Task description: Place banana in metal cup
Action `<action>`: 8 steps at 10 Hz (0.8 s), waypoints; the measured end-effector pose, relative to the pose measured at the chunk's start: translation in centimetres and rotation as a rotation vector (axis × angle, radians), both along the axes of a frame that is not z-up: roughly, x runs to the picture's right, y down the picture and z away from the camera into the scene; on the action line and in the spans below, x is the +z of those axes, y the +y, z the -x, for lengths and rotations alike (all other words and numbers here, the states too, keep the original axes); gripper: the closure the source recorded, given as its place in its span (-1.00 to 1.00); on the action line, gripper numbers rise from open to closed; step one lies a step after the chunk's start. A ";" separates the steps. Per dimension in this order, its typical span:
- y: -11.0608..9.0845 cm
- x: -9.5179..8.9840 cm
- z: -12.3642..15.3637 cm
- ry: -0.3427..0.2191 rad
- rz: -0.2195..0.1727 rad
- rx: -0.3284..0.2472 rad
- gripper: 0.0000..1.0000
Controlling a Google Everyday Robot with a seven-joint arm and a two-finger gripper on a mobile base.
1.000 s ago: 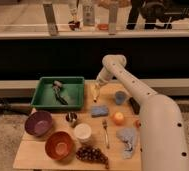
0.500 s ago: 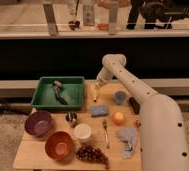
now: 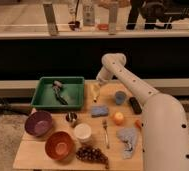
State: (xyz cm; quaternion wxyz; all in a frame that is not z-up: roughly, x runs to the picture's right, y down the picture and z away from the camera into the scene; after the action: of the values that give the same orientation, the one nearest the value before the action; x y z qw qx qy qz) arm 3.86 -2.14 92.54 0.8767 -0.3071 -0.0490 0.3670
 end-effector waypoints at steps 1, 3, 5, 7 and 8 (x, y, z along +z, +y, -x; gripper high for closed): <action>0.1 -0.4 0.2 -0.001 0.001 -0.004 -0.40; 0.6 -1.4 0.0 0.006 0.003 -0.007 -0.38; 0.1 -1.3 0.0 0.013 0.008 0.003 -0.59; -0.1 -0.5 -1.0 0.022 0.017 0.018 -0.60; 0.3 0.0 -0.8 0.026 0.023 0.027 -0.60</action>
State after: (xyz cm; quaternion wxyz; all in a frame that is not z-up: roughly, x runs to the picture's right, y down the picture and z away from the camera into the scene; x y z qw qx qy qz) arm 4.64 -1.88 92.55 0.8687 -0.3116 -0.0376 0.3833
